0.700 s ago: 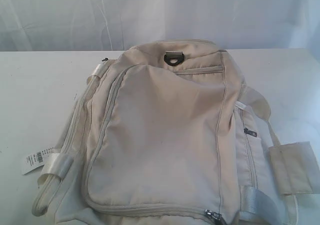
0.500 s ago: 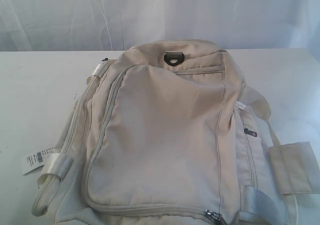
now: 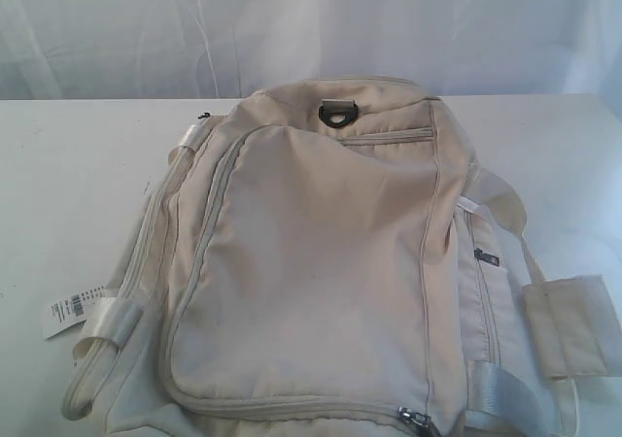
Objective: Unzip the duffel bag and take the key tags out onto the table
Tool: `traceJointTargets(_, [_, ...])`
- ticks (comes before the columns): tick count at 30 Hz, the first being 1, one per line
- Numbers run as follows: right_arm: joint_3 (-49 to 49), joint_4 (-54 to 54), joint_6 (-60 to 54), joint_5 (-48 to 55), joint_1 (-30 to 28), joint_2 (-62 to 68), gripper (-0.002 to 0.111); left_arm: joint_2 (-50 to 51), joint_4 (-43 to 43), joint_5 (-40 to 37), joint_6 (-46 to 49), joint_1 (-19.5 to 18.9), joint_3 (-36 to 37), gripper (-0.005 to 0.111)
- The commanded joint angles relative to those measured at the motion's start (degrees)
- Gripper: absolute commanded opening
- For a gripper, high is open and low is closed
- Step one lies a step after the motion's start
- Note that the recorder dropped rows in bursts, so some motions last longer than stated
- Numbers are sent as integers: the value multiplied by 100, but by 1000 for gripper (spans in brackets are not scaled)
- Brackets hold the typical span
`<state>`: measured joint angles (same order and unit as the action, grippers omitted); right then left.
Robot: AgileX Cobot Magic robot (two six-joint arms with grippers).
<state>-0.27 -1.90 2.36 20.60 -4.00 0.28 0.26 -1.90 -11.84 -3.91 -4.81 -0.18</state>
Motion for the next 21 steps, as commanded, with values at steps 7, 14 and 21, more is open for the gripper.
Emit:
traceJointTargets(7, [27,-5,-11,-58,26,-28,0,-26,-61,-945,-19,-22,-985,0])
traceJointTargets(14, [27,-5,-11,-58,26,-28,0,-26,-61,-677,-19,-22,-1927,0])
traceJointTargets(21, [27,-5,-11,-58,26,-28,0,-26,-61,31,-19,-22,-1938,0])
